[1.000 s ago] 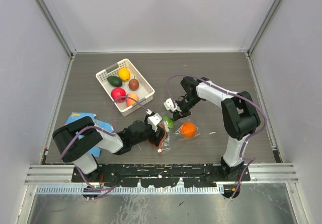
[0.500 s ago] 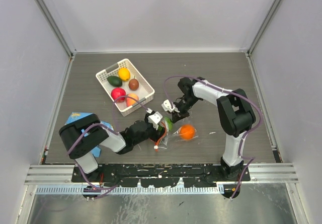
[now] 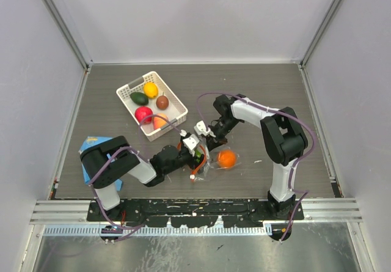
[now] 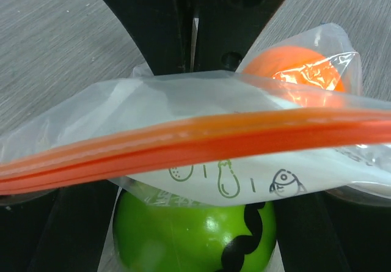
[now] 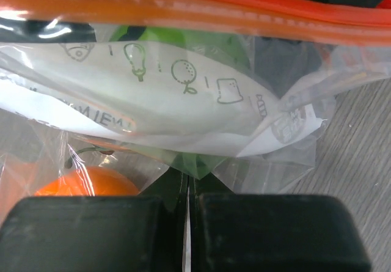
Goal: Open the zip-top bag and remove the fake food
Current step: Pick up the fake fruit from the zipper food storage bag.
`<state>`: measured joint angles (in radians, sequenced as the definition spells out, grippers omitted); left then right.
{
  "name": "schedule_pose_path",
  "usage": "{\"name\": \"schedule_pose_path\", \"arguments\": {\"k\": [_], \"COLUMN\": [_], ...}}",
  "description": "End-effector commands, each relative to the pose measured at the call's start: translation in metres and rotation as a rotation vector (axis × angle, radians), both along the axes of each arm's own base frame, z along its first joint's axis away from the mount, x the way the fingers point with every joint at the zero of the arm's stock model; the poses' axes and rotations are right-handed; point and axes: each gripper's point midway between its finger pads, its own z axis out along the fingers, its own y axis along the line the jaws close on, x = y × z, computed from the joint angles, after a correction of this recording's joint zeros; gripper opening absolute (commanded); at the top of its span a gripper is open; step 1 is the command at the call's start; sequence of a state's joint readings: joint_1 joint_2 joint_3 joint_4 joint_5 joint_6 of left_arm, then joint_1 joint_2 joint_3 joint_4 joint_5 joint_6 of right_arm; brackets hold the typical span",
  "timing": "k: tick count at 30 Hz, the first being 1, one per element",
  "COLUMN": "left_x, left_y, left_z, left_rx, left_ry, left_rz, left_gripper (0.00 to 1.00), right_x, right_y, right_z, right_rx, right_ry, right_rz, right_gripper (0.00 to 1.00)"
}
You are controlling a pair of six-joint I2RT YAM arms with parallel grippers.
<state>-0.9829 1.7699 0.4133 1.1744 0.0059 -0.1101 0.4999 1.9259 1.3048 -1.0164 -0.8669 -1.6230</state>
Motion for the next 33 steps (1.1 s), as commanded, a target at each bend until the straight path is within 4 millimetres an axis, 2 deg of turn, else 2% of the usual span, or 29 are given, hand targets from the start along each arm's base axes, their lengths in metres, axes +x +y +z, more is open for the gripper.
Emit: {"name": "schedule_pose_path", "arguments": {"k": [1,3,6,10,19,25,33], "left_x": [0.011,0.012,0.011,0.003,-0.008,-0.006,0.003], "left_y": [-0.018,-0.017,-0.014,-0.003,0.017,0.012,0.000], "left_z": [0.053,0.051,0.046,0.032,0.008,0.008,0.018], "left_rx": [-0.140,-0.130,-0.116,-0.070,0.071,0.080,0.054], "left_ry": [-0.135,-0.126,-0.113,-0.081,0.007,0.018,-0.009], "left_rz": [-0.007,0.002,0.009,0.005,0.011,0.007,0.008], "left_gripper": [0.93,0.88,0.88,0.99,0.99,0.96,0.95], "right_x": [0.002,0.004,0.009,0.018,0.023,0.021,0.015], "right_y": [0.018,0.017,0.013,0.004,-0.002,-0.001,0.003], "right_z": [0.020,0.019,0.020,0.024,0.023,0.022,0.016], "right_rx": [0.093,0.086,0.081,0.082,0.073,0.079,0.067], "right_ry": [0.004,0.000,-0.008,-0.018,-0.033,-0.022,-0.009], "right_rz": [0.006,0.005,-0.009,-0.043,-0.058,-0.056,-0.035], "right_gripper": [0.01,0.01,0.01,0.01,0.02,0.04,0.05]}}
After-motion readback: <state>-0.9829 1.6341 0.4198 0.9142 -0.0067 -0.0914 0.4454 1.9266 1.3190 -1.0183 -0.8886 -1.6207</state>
